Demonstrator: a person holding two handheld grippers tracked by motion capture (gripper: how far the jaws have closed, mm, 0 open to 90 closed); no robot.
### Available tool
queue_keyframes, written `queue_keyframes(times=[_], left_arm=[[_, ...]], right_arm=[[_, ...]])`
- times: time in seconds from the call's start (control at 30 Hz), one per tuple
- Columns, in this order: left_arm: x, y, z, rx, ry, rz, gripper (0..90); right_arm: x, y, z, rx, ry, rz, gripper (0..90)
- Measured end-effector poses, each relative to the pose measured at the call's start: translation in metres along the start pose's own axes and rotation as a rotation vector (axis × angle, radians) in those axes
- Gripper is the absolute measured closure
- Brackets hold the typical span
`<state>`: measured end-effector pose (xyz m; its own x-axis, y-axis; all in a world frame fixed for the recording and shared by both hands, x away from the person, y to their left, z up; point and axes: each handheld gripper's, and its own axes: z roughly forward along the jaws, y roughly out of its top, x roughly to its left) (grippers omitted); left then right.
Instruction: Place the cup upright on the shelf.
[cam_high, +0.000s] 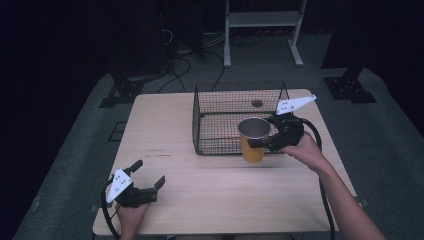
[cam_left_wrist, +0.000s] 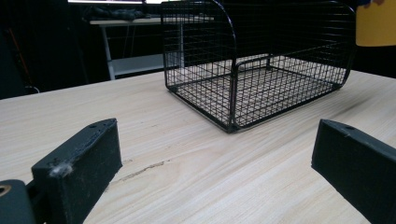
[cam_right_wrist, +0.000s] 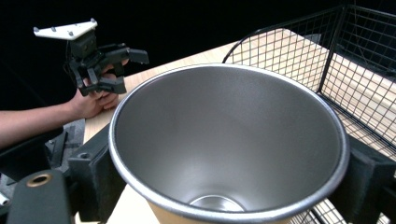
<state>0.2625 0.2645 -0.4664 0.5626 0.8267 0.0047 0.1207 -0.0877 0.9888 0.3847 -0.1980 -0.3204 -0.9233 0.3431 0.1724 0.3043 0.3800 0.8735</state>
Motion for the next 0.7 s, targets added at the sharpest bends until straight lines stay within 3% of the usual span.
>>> queue_keyframes(times=[0.7], left_arm=[[0.000,0.000,0.000,-0.001,-0.004,-0.003,0.8]], right_arm=[[-0.033,0.031,0.018,0.021,0.000,0.021,12.1]])
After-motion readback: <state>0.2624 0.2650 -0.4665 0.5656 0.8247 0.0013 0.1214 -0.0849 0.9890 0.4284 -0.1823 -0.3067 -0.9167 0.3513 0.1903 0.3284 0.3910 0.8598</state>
